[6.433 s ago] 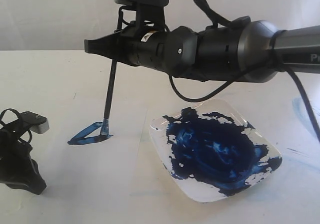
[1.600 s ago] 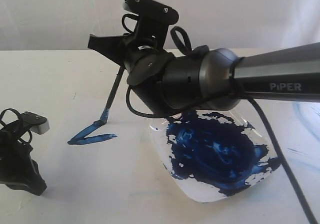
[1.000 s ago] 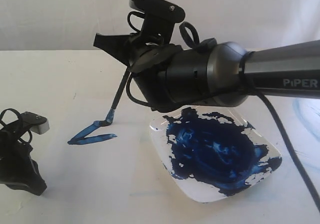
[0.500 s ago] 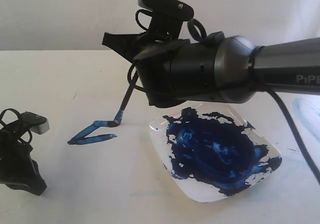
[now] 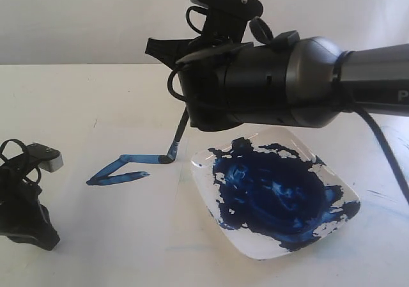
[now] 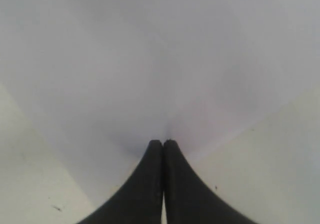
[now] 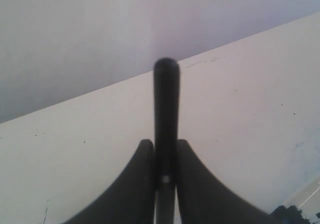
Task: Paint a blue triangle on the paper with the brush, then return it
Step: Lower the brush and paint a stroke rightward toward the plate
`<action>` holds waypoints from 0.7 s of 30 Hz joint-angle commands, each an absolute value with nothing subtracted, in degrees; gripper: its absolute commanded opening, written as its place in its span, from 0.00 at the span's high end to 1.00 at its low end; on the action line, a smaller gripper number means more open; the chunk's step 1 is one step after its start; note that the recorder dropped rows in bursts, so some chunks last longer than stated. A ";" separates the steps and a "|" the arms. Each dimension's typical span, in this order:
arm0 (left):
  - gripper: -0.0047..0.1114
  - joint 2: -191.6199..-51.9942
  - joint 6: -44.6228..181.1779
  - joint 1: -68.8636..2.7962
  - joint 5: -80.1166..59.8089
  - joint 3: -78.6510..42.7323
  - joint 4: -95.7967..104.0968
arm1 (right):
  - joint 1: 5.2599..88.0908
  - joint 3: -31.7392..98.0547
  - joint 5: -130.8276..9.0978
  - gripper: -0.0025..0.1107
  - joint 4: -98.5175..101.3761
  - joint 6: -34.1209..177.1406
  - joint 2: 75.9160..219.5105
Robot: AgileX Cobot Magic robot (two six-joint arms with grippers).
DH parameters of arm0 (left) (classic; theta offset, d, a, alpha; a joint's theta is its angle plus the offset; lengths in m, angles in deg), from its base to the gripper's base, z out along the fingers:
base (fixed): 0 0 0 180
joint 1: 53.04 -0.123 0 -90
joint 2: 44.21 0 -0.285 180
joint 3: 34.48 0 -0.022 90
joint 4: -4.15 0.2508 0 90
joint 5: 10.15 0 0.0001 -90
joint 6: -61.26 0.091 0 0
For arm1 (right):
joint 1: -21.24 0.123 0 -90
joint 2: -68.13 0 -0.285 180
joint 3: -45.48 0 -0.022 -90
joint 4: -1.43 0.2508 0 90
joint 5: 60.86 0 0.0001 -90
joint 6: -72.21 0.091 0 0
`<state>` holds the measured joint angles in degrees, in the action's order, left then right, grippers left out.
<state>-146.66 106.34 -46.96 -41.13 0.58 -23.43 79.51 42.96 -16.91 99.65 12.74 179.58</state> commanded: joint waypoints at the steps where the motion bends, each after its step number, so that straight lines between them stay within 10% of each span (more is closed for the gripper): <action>1: 0.96 -146.33 106.20 -47.22 -42.17 0.98 -24.20 | 79.47 42.81 -15.03 0.98 100.91 10.31 179.33; 21: 0.96 -146.33 106.20 -47.22 -42.16 0.98 -24.31 | 79.47 42.81 -11.71 0.98 101.38 8.01 178.58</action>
<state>-146.66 106.34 -46.96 -41.13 0.58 -23.43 79.51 42.96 -13.61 100.72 10.59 179.36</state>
